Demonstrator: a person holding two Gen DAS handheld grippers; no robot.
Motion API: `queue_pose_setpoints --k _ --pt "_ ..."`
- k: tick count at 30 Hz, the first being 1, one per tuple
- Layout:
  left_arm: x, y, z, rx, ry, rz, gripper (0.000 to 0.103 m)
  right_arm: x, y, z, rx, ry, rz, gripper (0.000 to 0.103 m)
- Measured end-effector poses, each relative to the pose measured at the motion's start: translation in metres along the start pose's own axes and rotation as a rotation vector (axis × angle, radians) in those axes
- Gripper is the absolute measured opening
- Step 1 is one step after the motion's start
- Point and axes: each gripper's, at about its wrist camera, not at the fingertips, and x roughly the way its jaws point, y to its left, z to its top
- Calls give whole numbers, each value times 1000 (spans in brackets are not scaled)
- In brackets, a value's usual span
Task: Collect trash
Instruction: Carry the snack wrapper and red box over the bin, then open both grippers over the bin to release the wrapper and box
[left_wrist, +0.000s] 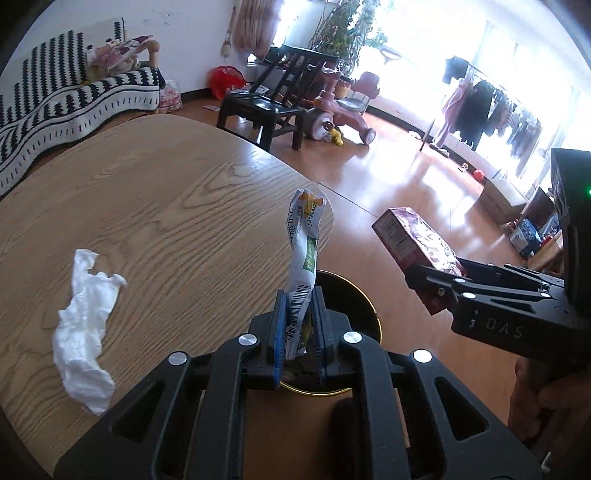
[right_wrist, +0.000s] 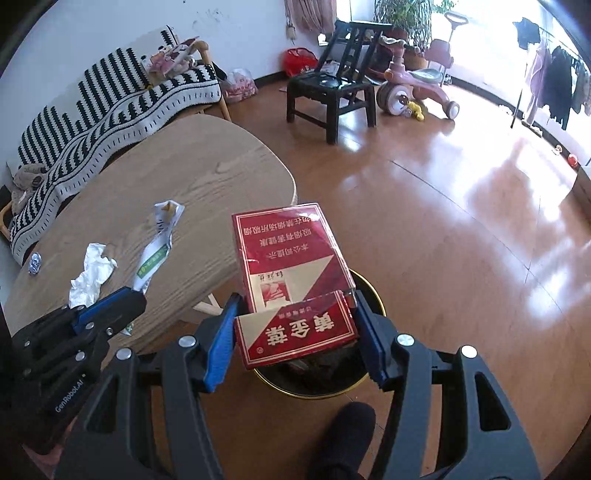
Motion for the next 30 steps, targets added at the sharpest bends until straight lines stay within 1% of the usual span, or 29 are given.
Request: queue_pose_setpoints --k 6,17,23,27,28,30 --pt "12 -4 6 8 11 -7 13 5 -2 4 3 11 0 58" --pt "21 -6 7 28 26 -22 13 6 -9 6 28 16 -8 58" --pt "32 -5 8 45 42 -44 13 8 -12 3 51 16 -8 58" --pt "41 -12 4 63 57 -64 13 11 -11 3 57 23 -8 58" --pt "42 -12 4 64 59 -67 14 12 -11 2 58 30 -9 60" --pt "46 -13 4 69 60 -73 30 15 -13 3 65 39 -10 65"
